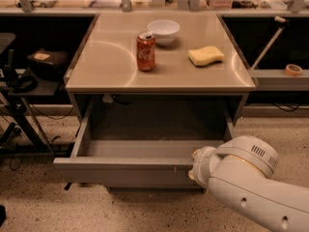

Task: Open top drawer

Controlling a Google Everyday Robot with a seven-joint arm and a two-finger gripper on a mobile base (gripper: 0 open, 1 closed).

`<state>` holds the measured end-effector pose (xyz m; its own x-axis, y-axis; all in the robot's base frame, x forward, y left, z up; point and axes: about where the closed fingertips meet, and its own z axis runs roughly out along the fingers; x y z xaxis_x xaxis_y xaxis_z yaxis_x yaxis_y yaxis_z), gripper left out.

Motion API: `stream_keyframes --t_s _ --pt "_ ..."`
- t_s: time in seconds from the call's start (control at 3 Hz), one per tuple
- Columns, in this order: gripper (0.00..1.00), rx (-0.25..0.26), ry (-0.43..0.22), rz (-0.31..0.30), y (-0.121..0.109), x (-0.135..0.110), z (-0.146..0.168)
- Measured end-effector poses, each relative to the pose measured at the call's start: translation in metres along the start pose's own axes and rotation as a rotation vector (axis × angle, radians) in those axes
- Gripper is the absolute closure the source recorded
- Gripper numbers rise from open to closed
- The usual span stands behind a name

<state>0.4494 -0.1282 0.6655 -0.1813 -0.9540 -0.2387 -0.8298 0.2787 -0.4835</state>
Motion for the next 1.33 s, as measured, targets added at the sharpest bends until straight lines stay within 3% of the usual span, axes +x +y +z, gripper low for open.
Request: stream_keyframes --t_s 0.33,1.33 --pt "1.00 0.013 -0.022 0.058 0.011 -0.001 -0.010" --pt "1.00 0.017 -0.038 0.081 0.036 -0.002 -0.021"
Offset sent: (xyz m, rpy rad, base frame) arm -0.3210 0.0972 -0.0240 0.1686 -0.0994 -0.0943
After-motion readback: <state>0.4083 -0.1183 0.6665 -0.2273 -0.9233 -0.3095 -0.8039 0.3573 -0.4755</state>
